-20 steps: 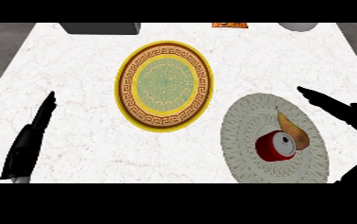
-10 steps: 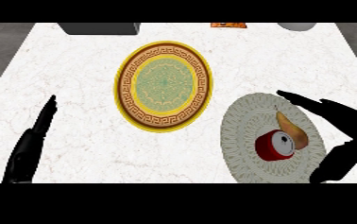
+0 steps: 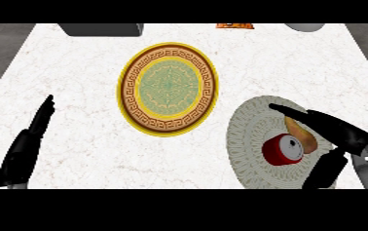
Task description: Pick the can from the placemat and place it in the plate
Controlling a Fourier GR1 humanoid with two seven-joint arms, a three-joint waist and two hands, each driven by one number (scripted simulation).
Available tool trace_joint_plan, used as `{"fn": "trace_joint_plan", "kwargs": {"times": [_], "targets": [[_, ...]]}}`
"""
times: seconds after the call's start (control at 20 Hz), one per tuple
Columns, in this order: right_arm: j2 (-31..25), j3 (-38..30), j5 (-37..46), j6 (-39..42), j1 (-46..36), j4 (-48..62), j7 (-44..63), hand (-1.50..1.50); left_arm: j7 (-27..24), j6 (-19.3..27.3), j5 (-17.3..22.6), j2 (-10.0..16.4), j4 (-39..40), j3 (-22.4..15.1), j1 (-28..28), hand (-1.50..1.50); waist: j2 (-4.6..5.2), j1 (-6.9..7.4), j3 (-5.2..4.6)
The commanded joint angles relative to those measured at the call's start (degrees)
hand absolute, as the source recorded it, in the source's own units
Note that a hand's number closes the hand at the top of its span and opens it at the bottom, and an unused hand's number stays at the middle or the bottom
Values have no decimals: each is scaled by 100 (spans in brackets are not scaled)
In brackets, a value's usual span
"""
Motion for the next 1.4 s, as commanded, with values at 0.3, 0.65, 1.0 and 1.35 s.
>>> {"fn": "trace_joint_plan", "kwargs": {"times": [0.3,0.65,1.0,1.35], "targets": [[475,-309,881,438,-19,487,-502,-150,-63,-148,-522,-507,113,250,-121,0,-1,-8,0],[983,-162,1392,-129,273,622,-1315,150,50,-419,-569,-469,-361,360,219,0,-5,-2,1],[828,-150,2060,-131,-1480,1718,-1674,150,157,-748,-445,-353,-81,568,-265,0,67,219,10],[-200,111,3074,-381,-2838,2493,-2573,150,-42,-722,-660,-598,-225,119,-507,0,335,905,41]]}}
